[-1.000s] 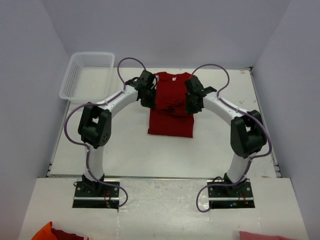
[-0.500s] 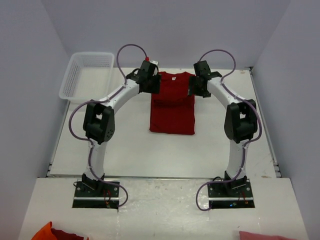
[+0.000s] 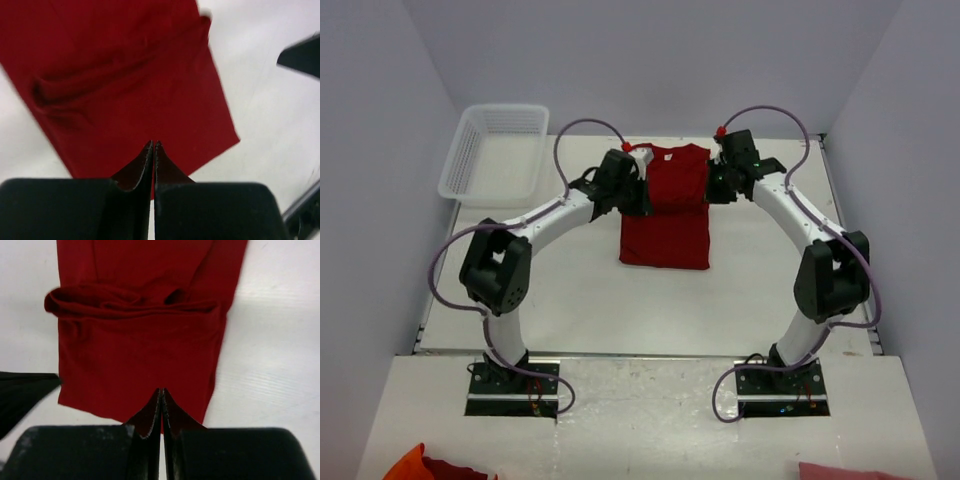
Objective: Fold and stack the t-shirts
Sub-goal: Fold the folded rectangular tshirt in 1/3 of the way, then grab one side of the 2/3 rectangular tshirt with both arms
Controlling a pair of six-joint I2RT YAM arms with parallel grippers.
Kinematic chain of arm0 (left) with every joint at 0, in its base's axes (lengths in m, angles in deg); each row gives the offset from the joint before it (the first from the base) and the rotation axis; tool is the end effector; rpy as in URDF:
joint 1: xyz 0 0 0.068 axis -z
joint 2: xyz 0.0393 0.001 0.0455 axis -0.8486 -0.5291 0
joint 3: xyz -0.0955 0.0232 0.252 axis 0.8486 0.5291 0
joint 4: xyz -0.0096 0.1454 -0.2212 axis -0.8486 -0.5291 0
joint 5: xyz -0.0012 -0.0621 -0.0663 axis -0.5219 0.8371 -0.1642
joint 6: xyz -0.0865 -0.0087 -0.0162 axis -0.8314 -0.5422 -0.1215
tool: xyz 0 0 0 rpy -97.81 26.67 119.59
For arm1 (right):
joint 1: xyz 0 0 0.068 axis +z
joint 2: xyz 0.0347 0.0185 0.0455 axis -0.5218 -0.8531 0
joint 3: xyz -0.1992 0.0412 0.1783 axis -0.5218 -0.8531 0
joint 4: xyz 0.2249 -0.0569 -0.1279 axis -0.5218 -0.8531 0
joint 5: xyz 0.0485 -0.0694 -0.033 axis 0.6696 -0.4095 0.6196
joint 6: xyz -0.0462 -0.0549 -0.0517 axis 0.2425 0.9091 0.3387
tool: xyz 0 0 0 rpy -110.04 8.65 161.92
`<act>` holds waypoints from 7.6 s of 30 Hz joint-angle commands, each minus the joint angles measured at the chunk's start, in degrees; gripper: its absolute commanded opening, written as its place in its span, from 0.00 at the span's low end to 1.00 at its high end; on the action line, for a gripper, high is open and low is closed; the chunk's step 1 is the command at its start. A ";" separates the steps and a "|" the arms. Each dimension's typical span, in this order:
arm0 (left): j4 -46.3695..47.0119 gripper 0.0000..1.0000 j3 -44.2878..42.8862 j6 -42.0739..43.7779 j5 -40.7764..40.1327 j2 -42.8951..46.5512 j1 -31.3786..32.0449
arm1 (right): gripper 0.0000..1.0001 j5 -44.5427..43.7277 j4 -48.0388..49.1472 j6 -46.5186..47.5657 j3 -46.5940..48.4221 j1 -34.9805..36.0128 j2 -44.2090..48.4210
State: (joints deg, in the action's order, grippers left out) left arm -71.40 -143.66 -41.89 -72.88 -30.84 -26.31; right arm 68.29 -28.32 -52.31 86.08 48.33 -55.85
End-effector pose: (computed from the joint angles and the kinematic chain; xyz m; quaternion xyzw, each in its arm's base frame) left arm 0.3839 -0.2536 0.2377 0.0942 0.8954 -0.2715 0.3400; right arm 0.3948 0.1253 0.2566 0.0166 0.9385 0.1395 0.3154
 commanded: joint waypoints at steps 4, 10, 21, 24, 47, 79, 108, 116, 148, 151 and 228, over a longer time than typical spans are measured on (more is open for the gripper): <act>9.99 0.00 4.86 -3.33 16.23 -6.17 0.33 | 0.00 17.23 2.46 -3.32 1.18 0.08 -9.82; 9.65 0.00 0.83 -1.66 16.59 -11.44 -0.10 | 0.00 19.61 2.01 -3.85 -0.20 0.60 -14.05; 12.72 0.00 -8.67 -3.06 21.33 -22.68 -3.00 | 0.00 18.20 8.34 -5.52 -12.87 2.71 -9.92; 13.77 0.00 -9.91 -2.97 22.03 -25.24 -4.58 | 0.00 17.77 8.61 -5.61 -13.84 3.07 -9.74; 26.09 0.00 -4.38 -5.79 30.39 -22.62 -10.57 | 0.00 12.67 3.43 -3.85 -8.41 3.07 -7.71; 15.01 0.00 18.74 -7.54 10.44 -4.85 -1.60 | 0.00 17.94 -6.77 -3.06 25.44 -4.66 -33.28; 16.50 0.00 37.64 -10.79 6.57 1.29 2.35 | 0.00 18.64 -10.12 -6.31 22.64 -7.31 -35.23; 17.12 0.00 43.88 -12.38 5.08 6.21 4.11 | 0.00 18.73 -6.61 -6.41 13.33 -6.95 -29.97; -3.72 0.59 33.59 -7.46 -2.42 26.70 -0.71 | 0.66 21.01 18.26 -13.43 -45.56 -3.88 25.14; -1.43 0.61 35.79 -6.14 1.73 27.05 -4.23 | 0.66 21.10 19.41 -13.17 -48.11 -3.88 26.03; 16.94 0.67 46.52 -12.91 16.67 13.79 -7.93 | 0.00 18.47 36.03 -27.58 -60.25 3.59 17.86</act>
State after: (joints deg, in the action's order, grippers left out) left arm -55.93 -97.04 -54.46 -53.98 -14.40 -34.88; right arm 89.45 8.61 -80.81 26.52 51.68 -38.06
